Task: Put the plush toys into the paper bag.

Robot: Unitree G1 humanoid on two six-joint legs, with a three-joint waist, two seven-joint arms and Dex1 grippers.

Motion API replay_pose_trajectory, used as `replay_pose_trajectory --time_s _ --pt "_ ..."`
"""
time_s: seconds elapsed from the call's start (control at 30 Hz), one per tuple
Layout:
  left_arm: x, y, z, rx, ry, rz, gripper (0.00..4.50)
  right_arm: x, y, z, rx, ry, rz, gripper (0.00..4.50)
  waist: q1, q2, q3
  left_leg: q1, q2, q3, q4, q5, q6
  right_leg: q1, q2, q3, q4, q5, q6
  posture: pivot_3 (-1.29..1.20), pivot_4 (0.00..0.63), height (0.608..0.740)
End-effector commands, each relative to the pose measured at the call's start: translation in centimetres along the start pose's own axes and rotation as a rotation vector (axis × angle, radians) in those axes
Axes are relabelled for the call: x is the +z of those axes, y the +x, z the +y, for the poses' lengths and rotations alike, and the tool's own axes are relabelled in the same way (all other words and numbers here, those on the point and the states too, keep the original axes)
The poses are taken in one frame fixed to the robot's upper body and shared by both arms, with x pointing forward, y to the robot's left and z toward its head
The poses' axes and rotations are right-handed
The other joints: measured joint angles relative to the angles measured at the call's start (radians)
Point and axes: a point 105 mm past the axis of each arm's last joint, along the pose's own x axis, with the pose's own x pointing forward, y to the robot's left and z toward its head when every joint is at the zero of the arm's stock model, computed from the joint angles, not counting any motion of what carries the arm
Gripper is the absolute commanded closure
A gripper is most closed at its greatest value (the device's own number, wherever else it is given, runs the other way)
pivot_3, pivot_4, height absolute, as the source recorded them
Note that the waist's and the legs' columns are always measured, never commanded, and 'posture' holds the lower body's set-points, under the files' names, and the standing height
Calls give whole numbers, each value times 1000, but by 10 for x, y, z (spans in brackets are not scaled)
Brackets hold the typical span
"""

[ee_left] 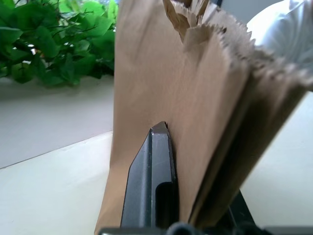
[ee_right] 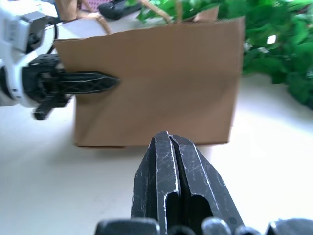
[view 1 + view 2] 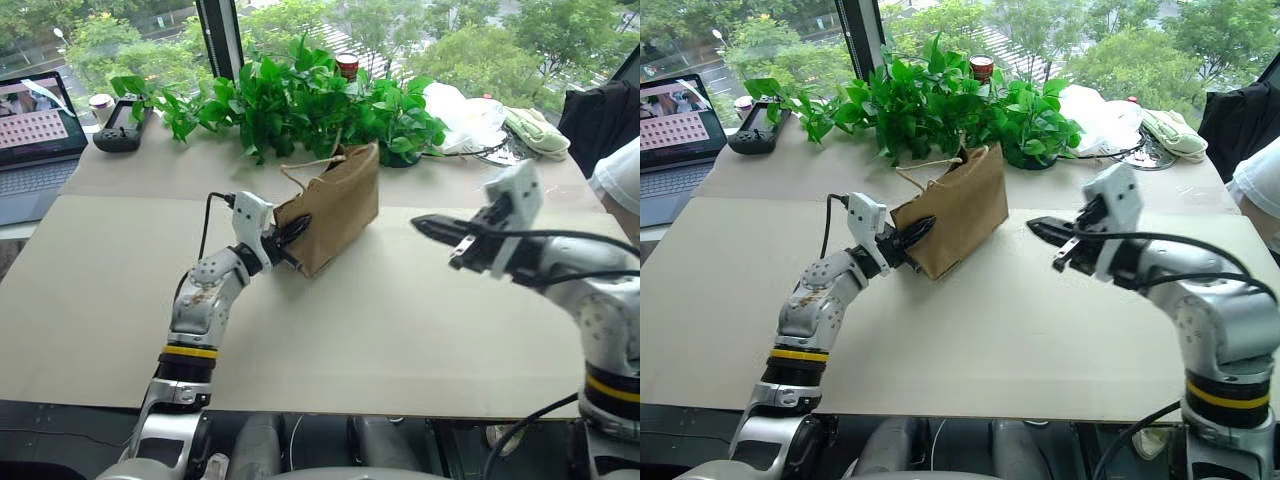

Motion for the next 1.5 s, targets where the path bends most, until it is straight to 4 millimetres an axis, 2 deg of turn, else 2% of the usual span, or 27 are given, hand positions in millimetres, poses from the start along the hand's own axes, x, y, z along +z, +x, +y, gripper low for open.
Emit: replay_pose_trajectory --time_s 0.03,0.17,0.27,0.43,0.57,0.67,0.8,1.07,1.5 --pt "40 -18 -10 -203 77 -57 4182 14 -8 1 37 -35 -67 4500 -1 0 0 0 0 0 0 0 0 0 1 0 0 0 0 0 150 740" --pt "56 -39 -16 -379 131 18 4182 22 -14 1 63 -36 -103 4500 4 0 0 0 0 0 0 0 0 0 0 0 0 0 0 0 150 740" --pt "55 -51 -20 -485 158 97 4182 25 -17 1 73 -32 -112 4500 8 0 0 0 0 1 0 0 0 0 0 0 0 0 0 0 150 740" --pt "38 -57 -25 -586 164 171 4182 22 -18 -2 69 -35 -93 4500 11 0 0 0 -1 4 0 0 0 1 -1 0 -1 0 0 0 150 740" --pt "22 -52 -49 -684 102 165 4182 21 -19 -2 62 -43 -80 4500 9 1 0 -1 -1 4 0 0 0 1 -1 0 -1 0 0 0 150 740" --pt "9 -55 -54 -713 85 187 4182 21 -20 2 74 -43 -73 4500 9 1 0 -1 -1 4 0 0 0 0 -1 0 -1 0 0 0 150 740" --pt "-7 -53 -45 -695 98 229 4182 18 -21 4 83 -37 -53 4500 8 1 0 -1 0 3 0 0 0 0 -1 0 0 0 0 0 150 740" --pt "-2 -38 -23 -632 183 221 4182 12 -24 8 102 -29 -15 4500 11 1 0 -1 -1 2 1 1 1 1 -1 0 0 0 0 0 150 740" --pt "-8 -39 -23 -633 175 255 4182 6 -26 11 114 -20 13 4500 9 1 0 -1 -1 1 1 1 1 1 -1 0 0 0 0 0 150 740"
